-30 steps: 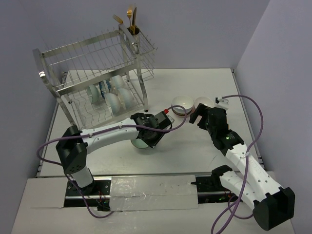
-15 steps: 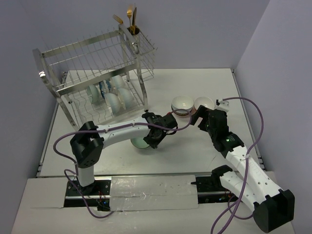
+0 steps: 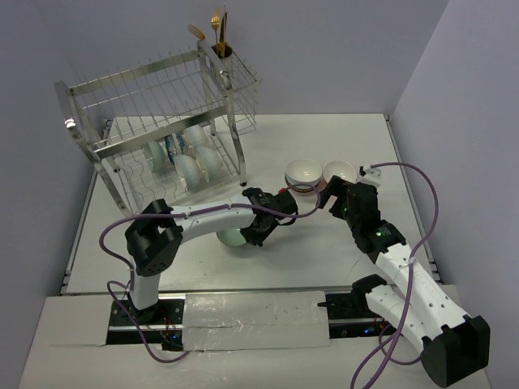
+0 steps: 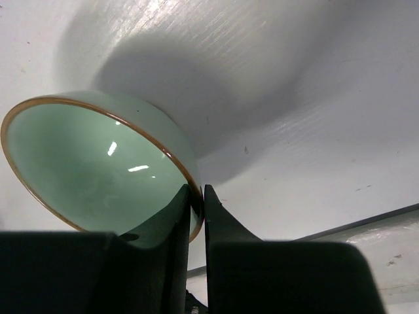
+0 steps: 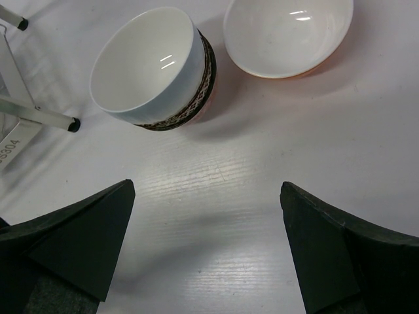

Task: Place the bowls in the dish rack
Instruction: Pick up the bowl from the center of the board, then insert the bowl into the dish rack.

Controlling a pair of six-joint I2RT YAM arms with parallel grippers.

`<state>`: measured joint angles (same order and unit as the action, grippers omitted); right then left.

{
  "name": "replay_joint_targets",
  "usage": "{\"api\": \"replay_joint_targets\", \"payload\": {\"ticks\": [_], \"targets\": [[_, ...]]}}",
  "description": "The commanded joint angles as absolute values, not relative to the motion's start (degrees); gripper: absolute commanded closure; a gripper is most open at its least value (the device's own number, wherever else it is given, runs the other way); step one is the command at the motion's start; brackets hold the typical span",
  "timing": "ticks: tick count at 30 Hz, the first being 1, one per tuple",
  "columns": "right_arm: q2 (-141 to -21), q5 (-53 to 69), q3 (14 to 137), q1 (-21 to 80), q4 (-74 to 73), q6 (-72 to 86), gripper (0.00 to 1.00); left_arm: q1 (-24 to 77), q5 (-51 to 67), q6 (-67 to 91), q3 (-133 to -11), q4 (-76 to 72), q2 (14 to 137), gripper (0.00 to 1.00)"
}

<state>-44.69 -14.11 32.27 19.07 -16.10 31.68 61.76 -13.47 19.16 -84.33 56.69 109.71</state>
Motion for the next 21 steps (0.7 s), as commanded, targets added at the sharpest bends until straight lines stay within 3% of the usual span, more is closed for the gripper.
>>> {"api": "replay_joint_targets", "payload": {"ticks": [1,3,9,21], "targets": [[-43.59,-14.86,32.17,18.63,-14.06,31.29,0.0,62.05,-14.32,20.12,-85.52,56.95,108.29,0.96],[-43.51,-14.59,32.17,18.55,-13.89,31.29,0.0,62.05,-15.29,20.74,-84.82,56.08,105.92,1.0],[-42.72,-13.19,31.99,18.81,-13.54,31.11,0.0,58.72,-14.77,24.34,-77.27,48.71,92.4,1.0],[-39.99,-12.22,31.73,21.44,-13.19,30.06,0.0,35.61,-6.85,33.74,-40.74,6.8,47.93,1.0]]}}
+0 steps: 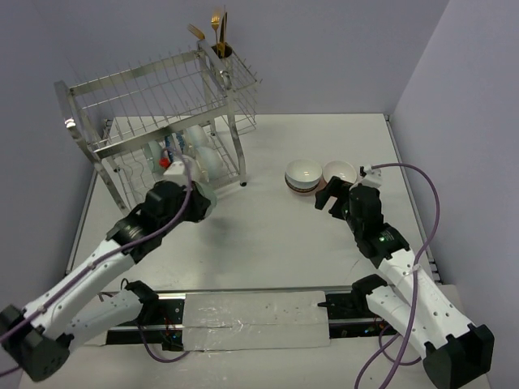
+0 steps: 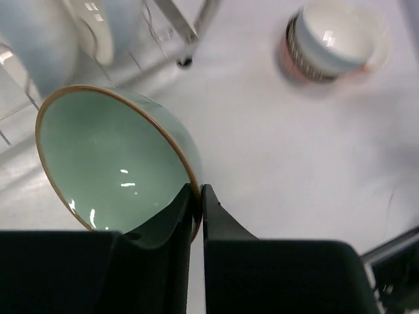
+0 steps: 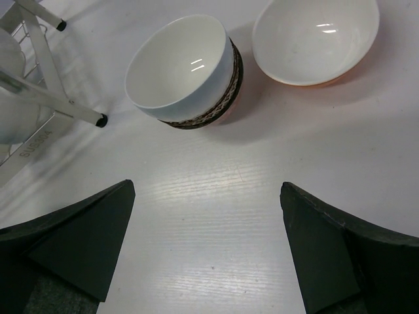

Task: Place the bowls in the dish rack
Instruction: Insert the bowl into the dish rack.

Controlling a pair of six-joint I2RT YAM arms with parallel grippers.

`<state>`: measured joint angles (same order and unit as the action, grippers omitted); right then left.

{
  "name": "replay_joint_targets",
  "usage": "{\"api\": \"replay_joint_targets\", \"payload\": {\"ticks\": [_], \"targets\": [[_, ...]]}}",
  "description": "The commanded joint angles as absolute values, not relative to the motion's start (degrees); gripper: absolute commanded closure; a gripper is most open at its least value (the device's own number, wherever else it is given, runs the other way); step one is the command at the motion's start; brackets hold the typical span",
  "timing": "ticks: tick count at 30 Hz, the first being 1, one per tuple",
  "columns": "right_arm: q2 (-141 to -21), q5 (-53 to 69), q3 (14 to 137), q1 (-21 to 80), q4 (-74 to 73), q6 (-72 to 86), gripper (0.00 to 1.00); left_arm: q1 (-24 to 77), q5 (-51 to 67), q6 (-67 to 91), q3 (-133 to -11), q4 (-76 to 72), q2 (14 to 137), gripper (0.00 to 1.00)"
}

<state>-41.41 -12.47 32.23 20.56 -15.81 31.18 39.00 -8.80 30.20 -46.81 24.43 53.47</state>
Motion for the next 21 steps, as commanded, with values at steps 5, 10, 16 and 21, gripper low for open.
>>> {"api": "replay_joint_targets", "payload": {"ticks": [5,10,16,21], "targets": [[-38.5,-11.6,31.29,22.41,-12.74,29.53,0.0,25.85,-4.57,38.14,-31.04,-11.38,37.1,1.0],[-37.71,-10.38,30.85,23.55,-12.04,28.83,0.0,17.6,0.86,38.75,-26.11,-21.34,36.82,1.0],[-36.21,-8.52,29.88,24.17,-10.81,27.86,0.0,5.48,12.98,41.04,-22.94,-32.58,40.68,1.0],[-36.12,-7.21,29.62,24.78,-10.02,27.42,0.0,-2.62,21.26,43.58,-21.1,-39.54,44.12,1.0]]}}
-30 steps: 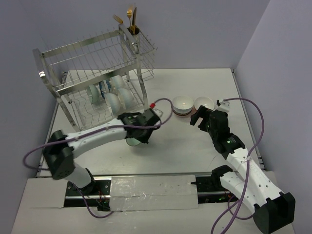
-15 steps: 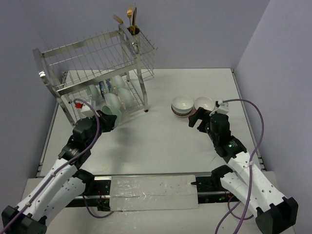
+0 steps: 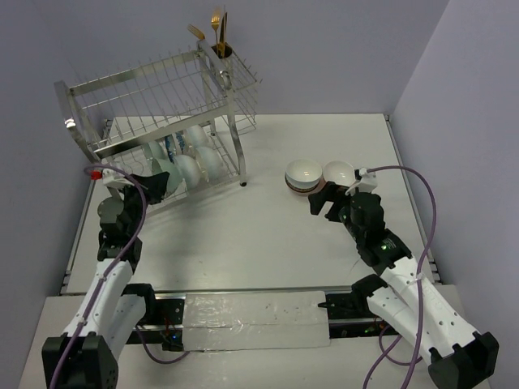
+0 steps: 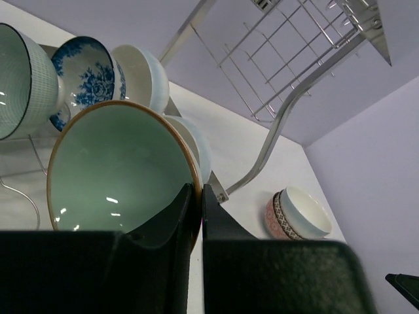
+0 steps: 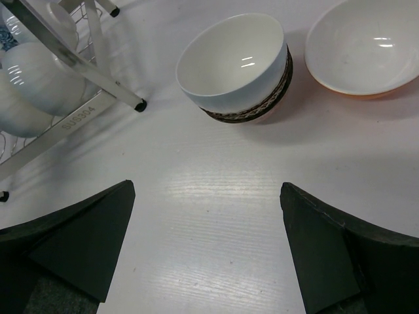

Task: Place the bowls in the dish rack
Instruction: Insert the bowl into the dish rack.

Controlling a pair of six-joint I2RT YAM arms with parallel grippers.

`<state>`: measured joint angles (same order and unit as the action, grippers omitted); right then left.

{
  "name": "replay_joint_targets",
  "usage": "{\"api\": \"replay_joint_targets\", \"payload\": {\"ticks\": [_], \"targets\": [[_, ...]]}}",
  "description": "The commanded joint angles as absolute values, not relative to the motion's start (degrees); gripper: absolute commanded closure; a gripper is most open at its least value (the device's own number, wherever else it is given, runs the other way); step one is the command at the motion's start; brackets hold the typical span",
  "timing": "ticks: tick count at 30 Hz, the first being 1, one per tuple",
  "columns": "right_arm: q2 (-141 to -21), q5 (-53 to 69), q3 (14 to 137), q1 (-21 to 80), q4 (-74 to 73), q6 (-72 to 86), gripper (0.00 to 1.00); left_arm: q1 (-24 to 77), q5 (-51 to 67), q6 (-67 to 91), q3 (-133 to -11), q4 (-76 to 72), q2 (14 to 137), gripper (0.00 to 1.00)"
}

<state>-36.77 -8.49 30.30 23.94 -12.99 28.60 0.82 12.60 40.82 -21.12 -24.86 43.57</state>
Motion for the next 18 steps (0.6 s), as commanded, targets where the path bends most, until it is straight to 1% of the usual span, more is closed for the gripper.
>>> {"api": "replay_joint_targets", "payload": {"ticks": [1,5,9,14,18], "targets": [[-36.21,-6.95,29.53,24.79,-9.76,27.42,0.0,-4.64,22.49,44.29,-20.66,-41.2,45.43,1.0],[-36.39,-6.24,29.36,24.87,-9.32,27.25,0.0,-7.73,26.62,48.95,-17.85,-52.44,49.3,1.0],[-36.47,-5.63,29.36,24.87,-9.05,27.07,0.01,-8.17,27.16,51.85,-16.44,-58.69,53.77,1.0],[-36.83,-5.1,29.27,24.87,-8.79,26.98,0.01,-8.17,26.2,55.36,-14.59,-64.94,57.3,1.0],[-37.0,-4.92,29.27,24.87,-8.7,26.98,0.01,-8.17,22.69,56.78,-12.92,-69.34,59.93,1.0]]}}
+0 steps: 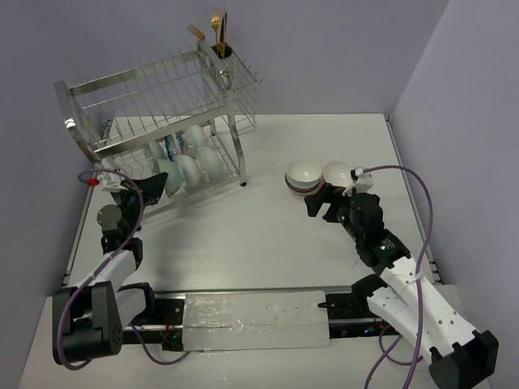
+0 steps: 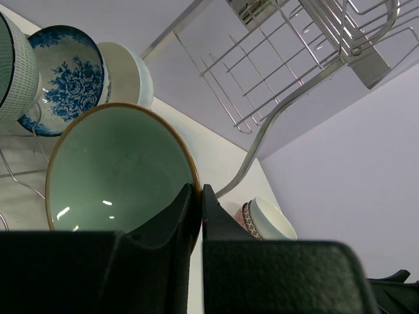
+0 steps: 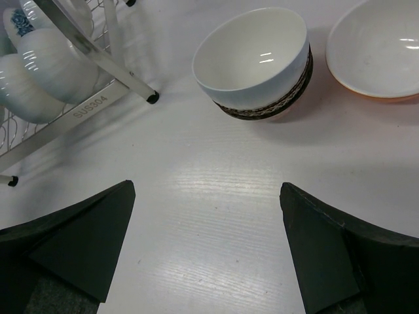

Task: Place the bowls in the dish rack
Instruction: Insert the bowl into the dish rack.

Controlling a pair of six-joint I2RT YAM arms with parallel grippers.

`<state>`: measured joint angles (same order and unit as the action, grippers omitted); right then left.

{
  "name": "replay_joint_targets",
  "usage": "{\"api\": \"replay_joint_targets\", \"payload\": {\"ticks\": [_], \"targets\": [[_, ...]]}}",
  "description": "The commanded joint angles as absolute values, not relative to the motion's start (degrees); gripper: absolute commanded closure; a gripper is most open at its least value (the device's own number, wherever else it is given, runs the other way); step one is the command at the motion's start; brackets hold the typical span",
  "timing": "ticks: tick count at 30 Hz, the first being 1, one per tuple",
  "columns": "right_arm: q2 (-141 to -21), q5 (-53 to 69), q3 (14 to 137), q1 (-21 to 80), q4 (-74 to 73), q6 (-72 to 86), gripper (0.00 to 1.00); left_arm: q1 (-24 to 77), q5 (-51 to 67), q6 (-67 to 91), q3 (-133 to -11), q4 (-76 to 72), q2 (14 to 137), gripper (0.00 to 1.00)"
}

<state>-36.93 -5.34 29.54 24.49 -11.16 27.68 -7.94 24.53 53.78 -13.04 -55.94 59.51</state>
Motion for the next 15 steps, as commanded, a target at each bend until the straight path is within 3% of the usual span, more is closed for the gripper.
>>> {"api": "replay_joint_targets", "payload": {"ticks": [1,15], "targets": [[-37.09,-4.75,29.18,24.87,-8.53,26.98,0.01,-8.17,22.24,56.95,-12.31,-70.3,60.46,1.0],[-37.44,-3.34,28.83,24.87,-7.56,26.81,0.01,-8.17,17.23,58.36,-8.88,-78.83,66.35,1.0]]}}
